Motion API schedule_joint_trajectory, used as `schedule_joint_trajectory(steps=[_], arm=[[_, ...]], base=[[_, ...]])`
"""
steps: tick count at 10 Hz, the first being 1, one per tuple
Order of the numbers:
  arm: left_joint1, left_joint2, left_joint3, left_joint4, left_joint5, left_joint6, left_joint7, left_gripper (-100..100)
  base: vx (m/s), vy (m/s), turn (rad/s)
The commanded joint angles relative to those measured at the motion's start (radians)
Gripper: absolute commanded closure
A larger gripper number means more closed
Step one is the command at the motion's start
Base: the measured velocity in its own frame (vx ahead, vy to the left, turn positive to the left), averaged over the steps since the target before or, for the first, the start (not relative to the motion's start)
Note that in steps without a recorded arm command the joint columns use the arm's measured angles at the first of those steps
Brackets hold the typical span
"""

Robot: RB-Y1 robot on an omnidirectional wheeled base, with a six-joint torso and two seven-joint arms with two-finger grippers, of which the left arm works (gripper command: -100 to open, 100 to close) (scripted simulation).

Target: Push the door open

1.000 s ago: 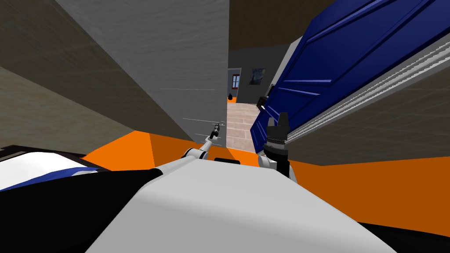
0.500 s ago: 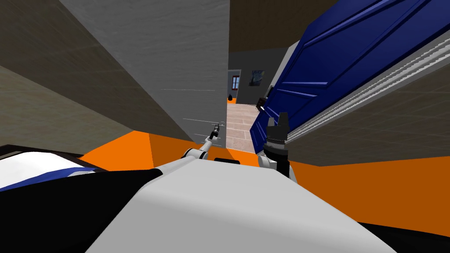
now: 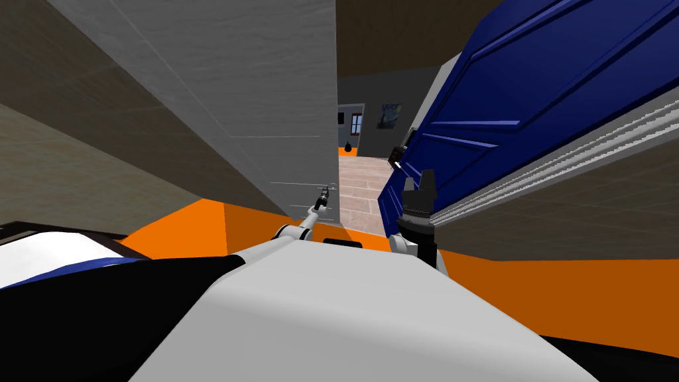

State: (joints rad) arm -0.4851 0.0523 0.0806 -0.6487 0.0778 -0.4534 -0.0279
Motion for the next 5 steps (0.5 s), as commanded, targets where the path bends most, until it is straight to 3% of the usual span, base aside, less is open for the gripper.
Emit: schedule_joint_trajectory(steps=[1,5], arm=[[-0.01,0.018,0.021,0.016,0.007,-0.011,-0.006,100],[-0.007,0.036,0.055,0.017,0.018,-0.012,-0.018,100]], base=[[0.173,-0.095,0.066],[0.177,-0.088,0.054]])
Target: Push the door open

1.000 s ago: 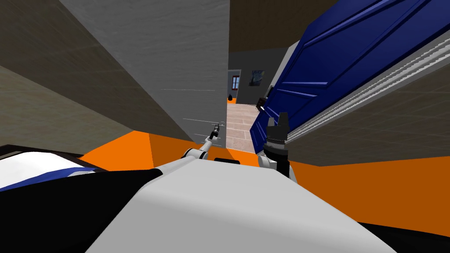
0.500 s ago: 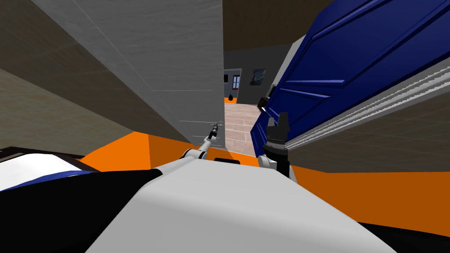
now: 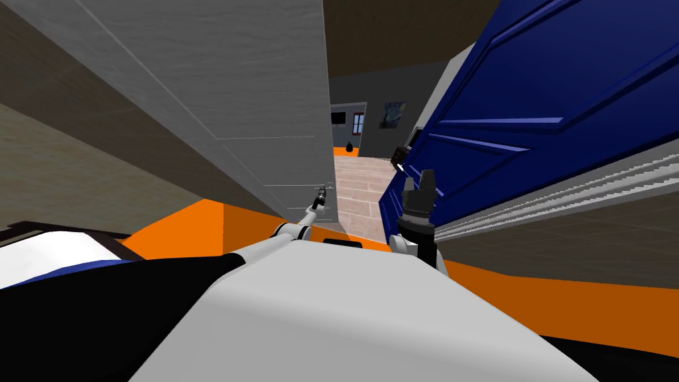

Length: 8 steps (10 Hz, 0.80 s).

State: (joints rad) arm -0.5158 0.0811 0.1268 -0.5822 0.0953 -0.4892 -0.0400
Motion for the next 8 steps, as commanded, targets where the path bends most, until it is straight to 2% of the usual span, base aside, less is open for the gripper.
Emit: schedule_joint_trajectory(steps=[1,2,6,8], arm=[[0.024,0.007,0.008,-0.05,0.001,0.024,-0.005,100],[0.027,0.019,0.033,-0.049,0.01,0.024,-0.014,100],[0.031,0.035,0.072,-0.048,0.023,0.024,-0.027,100],[0.031,0.035,0.072,-0.069,0.023,0.024,-0.027,100]], base=[[0.047,-0.042,0.012],[0.13,-0.109,0.062],[0.166,-0.109,0.08],[0.081,-0.062,0.026]])
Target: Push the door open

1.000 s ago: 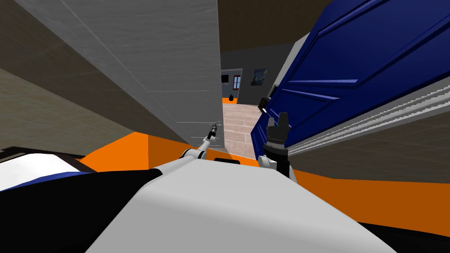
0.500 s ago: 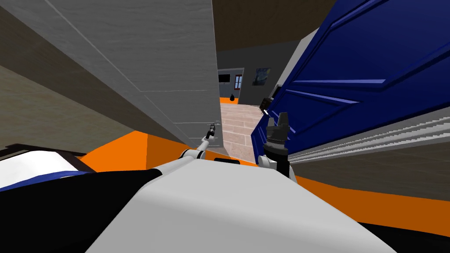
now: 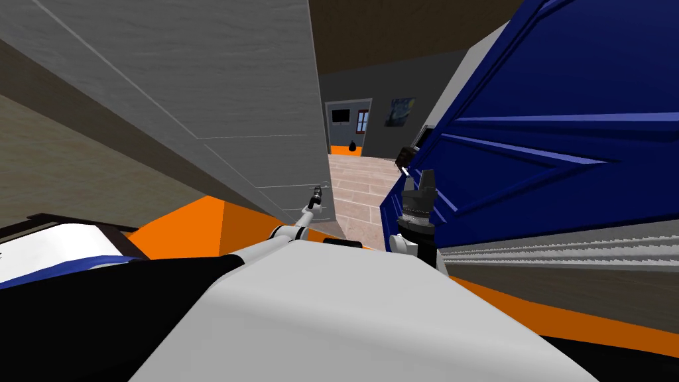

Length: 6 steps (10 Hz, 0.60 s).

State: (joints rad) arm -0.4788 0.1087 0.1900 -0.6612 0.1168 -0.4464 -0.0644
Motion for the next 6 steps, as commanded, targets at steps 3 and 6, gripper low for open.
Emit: schedule_joint_trajectory(steps=[3,6], arm=[[-0.003,0.018,0.034,0.034,0.01,-0.02,-0.011,100],[0.001,0.03,0.068,0.033,0.022,-0.02,-0.023,100]], base=[[0.082,-0.074,0.048],[0.161,-0.124,0.078]])
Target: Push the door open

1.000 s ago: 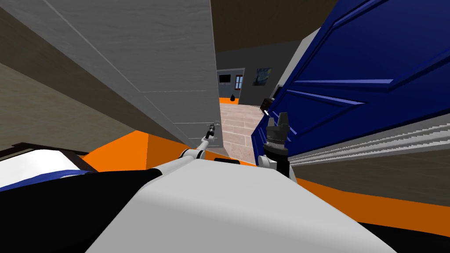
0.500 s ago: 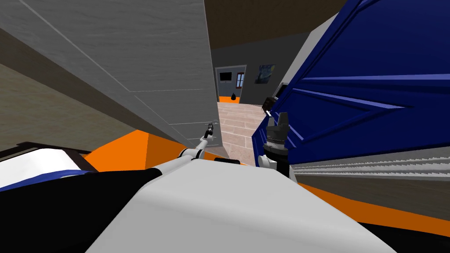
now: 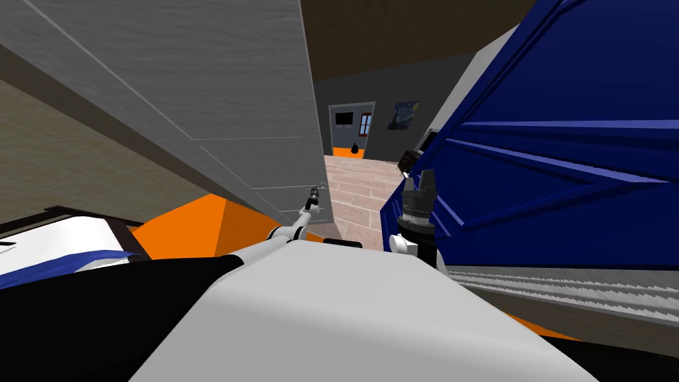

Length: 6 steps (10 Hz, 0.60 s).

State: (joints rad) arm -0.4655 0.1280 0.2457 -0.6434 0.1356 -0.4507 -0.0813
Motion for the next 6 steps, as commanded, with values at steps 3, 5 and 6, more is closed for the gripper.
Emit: schedule_joint_trajectory(steps=[3,5,6], arm=[[-0.01,0.021,0.042,0.016,0.014,-0.016,-0.016,100],[-0.008,0.026,0.057,0.016,0.019,-0.016,-0.021,100],[-0.007,0.029,0.064,0.016,0.021,-0.016,-0.023,100]], base=[[0.182,-0.12,0.087],[0.176,-0.09,0.049],[0.17,-0.078,0.054]])
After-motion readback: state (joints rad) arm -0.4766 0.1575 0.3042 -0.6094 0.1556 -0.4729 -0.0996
